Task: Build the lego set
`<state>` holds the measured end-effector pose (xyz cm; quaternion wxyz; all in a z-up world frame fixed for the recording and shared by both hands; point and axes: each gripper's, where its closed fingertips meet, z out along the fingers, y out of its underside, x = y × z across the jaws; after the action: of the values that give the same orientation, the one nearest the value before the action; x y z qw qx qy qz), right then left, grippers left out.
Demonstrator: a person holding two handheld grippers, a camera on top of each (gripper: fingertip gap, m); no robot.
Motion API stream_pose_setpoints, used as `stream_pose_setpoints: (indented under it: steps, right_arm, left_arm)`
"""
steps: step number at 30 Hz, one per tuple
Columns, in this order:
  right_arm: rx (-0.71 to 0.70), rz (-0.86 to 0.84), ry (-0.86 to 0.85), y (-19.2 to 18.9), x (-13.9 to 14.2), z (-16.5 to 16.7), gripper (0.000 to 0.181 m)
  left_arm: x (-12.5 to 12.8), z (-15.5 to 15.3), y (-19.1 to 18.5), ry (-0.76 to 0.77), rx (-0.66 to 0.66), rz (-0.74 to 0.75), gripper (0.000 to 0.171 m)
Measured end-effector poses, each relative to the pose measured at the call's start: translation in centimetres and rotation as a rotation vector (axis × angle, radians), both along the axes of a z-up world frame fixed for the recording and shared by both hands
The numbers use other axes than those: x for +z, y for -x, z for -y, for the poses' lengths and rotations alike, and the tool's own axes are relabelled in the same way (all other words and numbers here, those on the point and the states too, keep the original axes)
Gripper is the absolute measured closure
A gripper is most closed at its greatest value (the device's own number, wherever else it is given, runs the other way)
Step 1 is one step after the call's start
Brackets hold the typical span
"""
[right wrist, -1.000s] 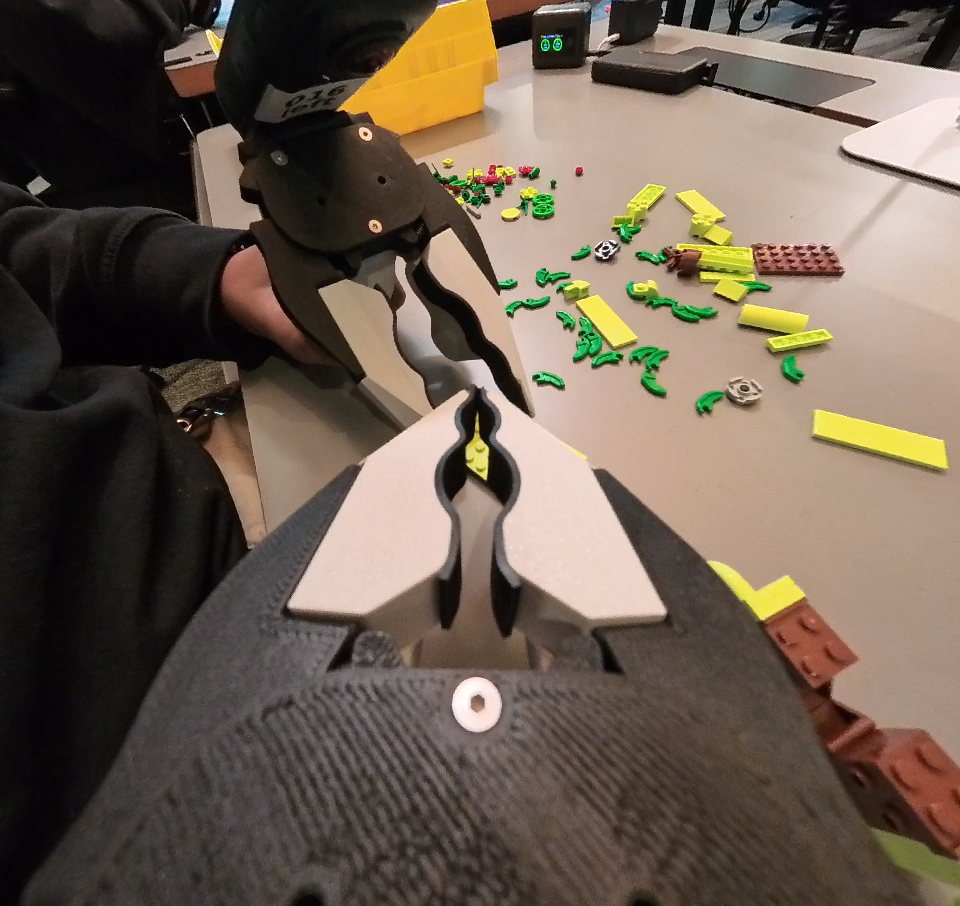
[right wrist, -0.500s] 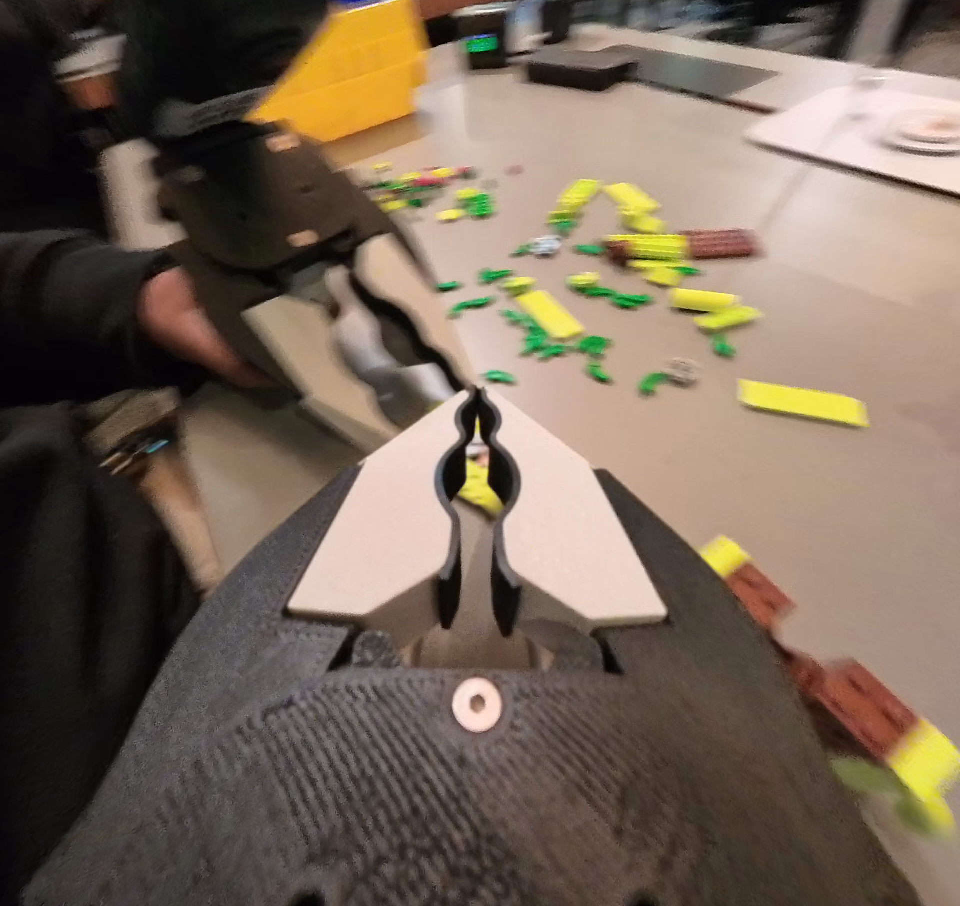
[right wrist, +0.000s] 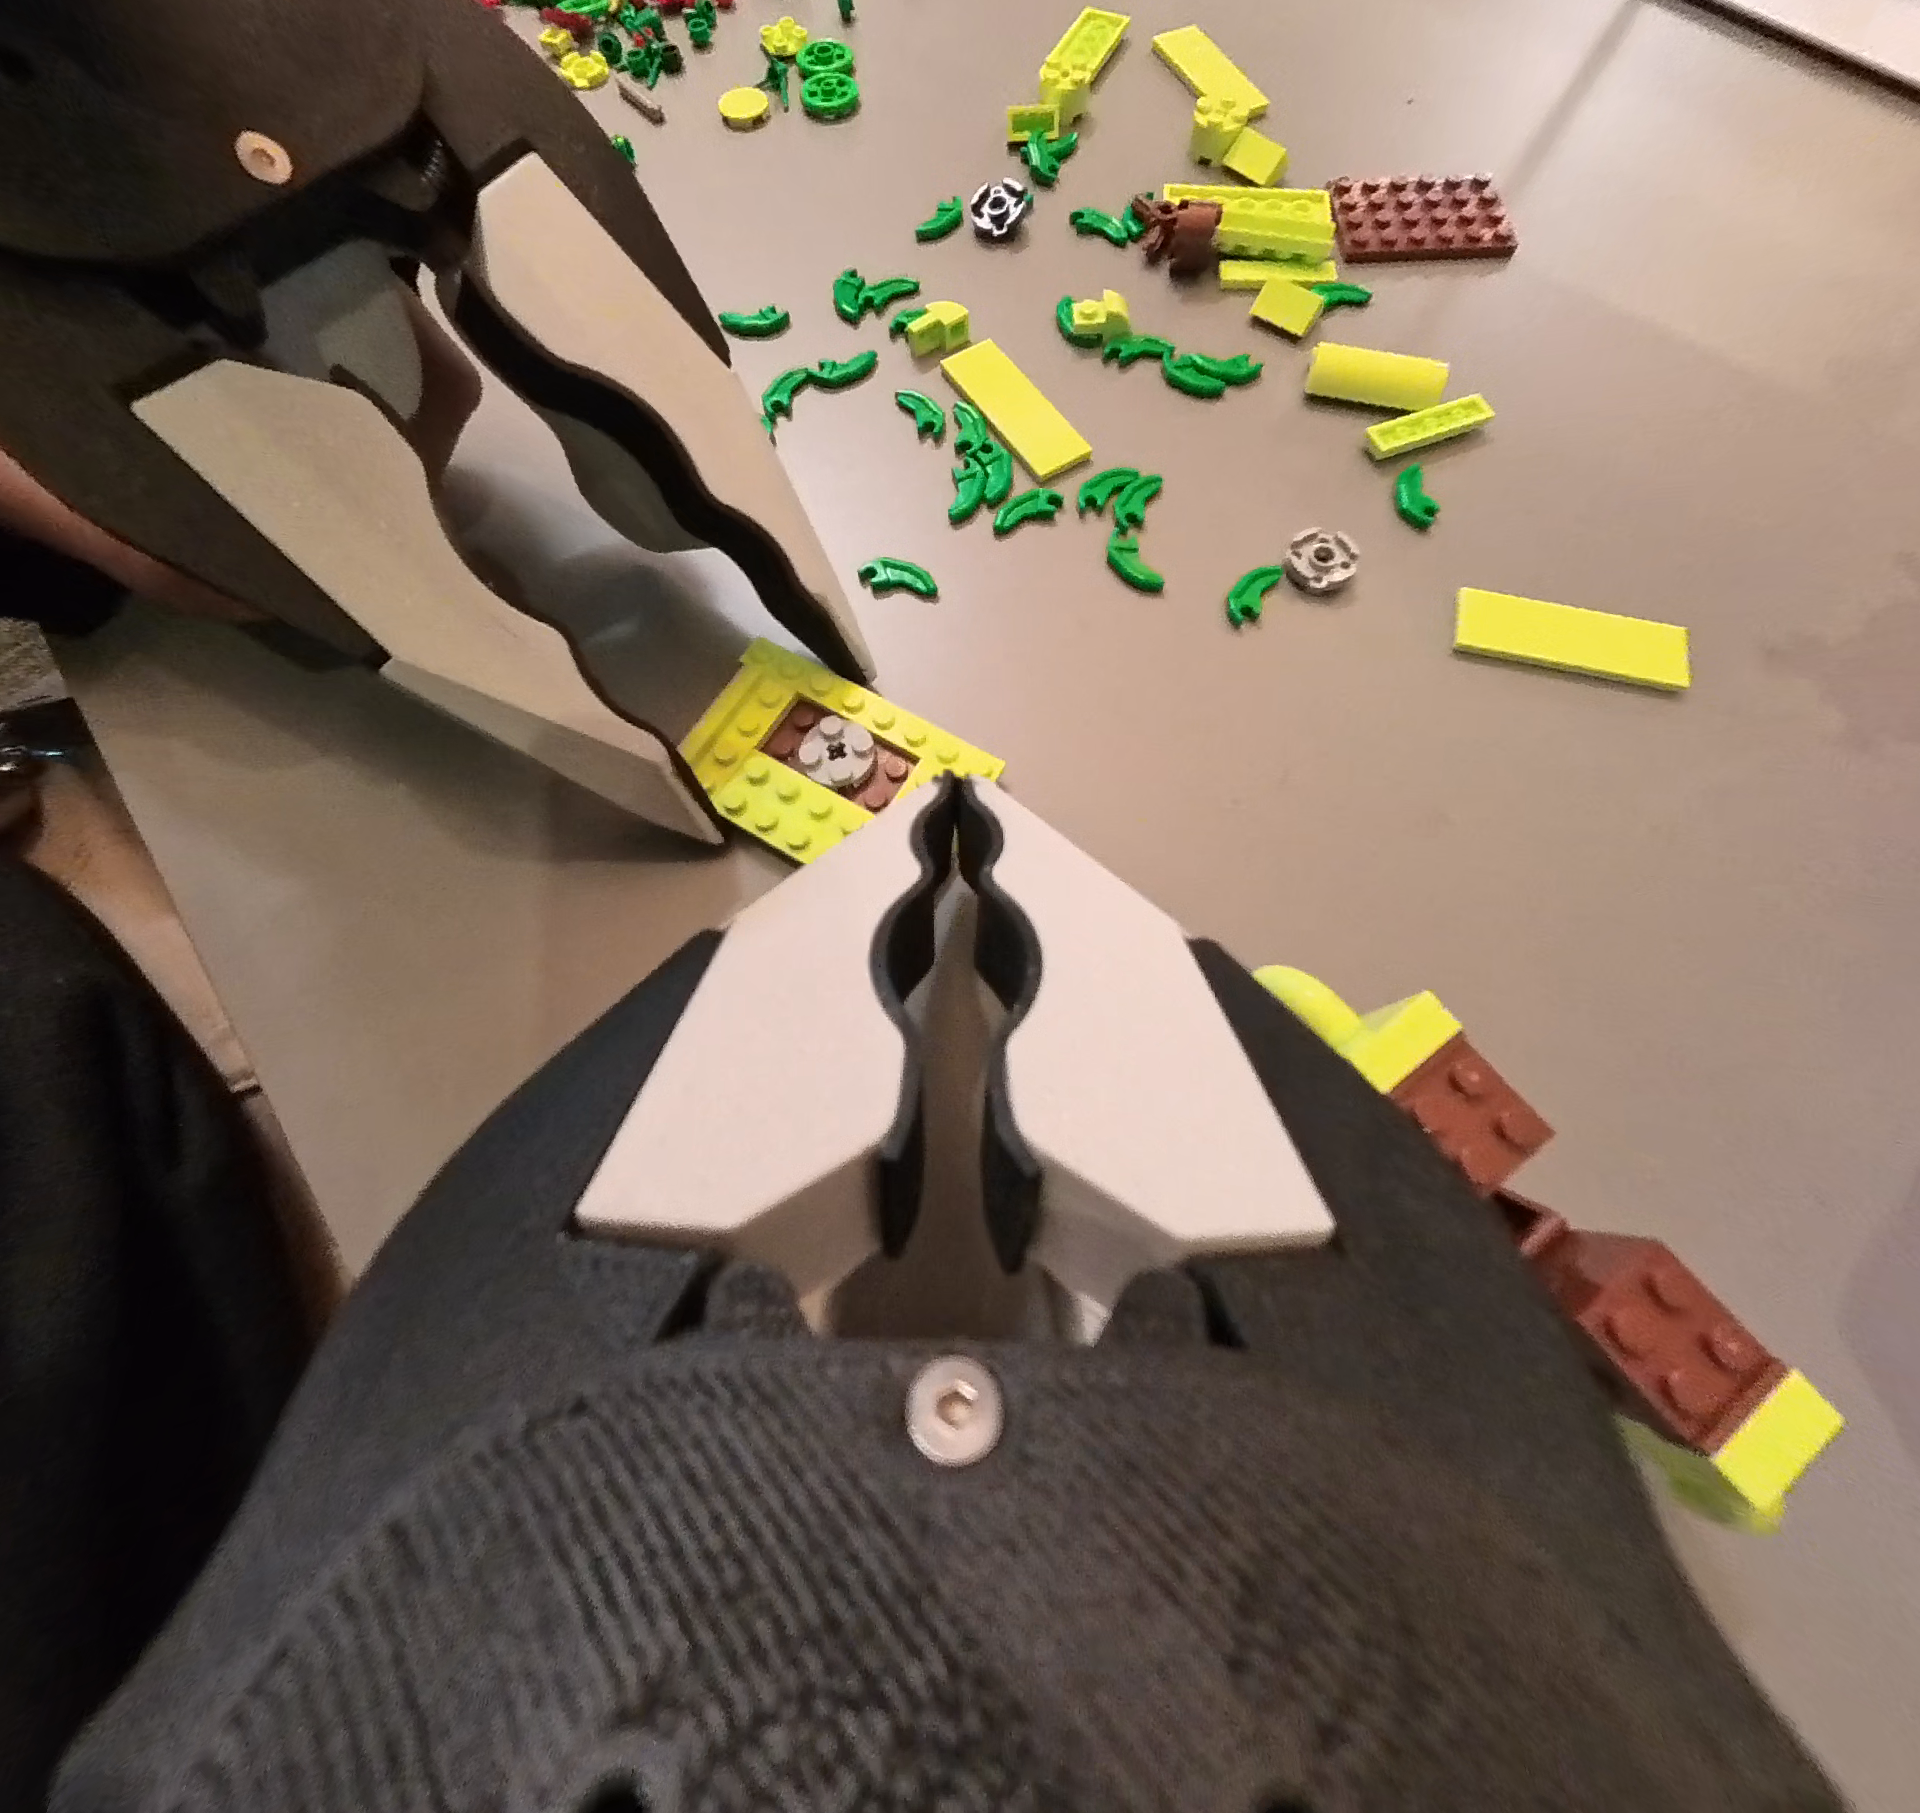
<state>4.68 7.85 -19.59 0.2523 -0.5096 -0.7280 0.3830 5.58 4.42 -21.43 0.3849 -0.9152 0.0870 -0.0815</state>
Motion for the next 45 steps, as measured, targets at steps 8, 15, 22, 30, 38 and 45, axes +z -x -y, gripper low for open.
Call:
stream_pose_setpoints:
  steps: [8, 15, 22, 30, 38, 45]
  right_arm:
    - [0.004, 0.039, -0.014, -0.1, -0.7, 0.2, 0.181]
    - [0.006, 0.025, 0.001, -0.2, -0.3, 0.2, 0.181]
    - [0.016, 0.008, 0.033, -0.3, 0.1, 0.4, 0.181]
    - [-0.003, -0.062, 0.058, 0.0, 2.6, 0.4, 0.181]
    - [-0.182, -0.607, -0.337, 8.2, 24.1, -7.6, 0.181]
    - [-0.224, -0.706, -0.269, 22.1, 33.8, -18.0, 0.176]
  left_arm:
    - [0.0, 0.0, 0.0, 0.000, 0.000, 0.001, 0.130]
    - [0.0, 0.0, 0.0, 0.000, 0.000, 0.000, 0.130]
    - [0.1, 0.0, 0.3, -0.010, 0.019, -0.002, 0.127]
    - [4.7, -1.1, 4.7, -0.193, 0.201, 0.089, 0.112]
    - [21.6, -8.2, 22.0, -0.636, 0.694, -0.366, 0.088]
    - [23.5, -19.3, 32.7, -0.600, 0.887, -0.441, 0.075]
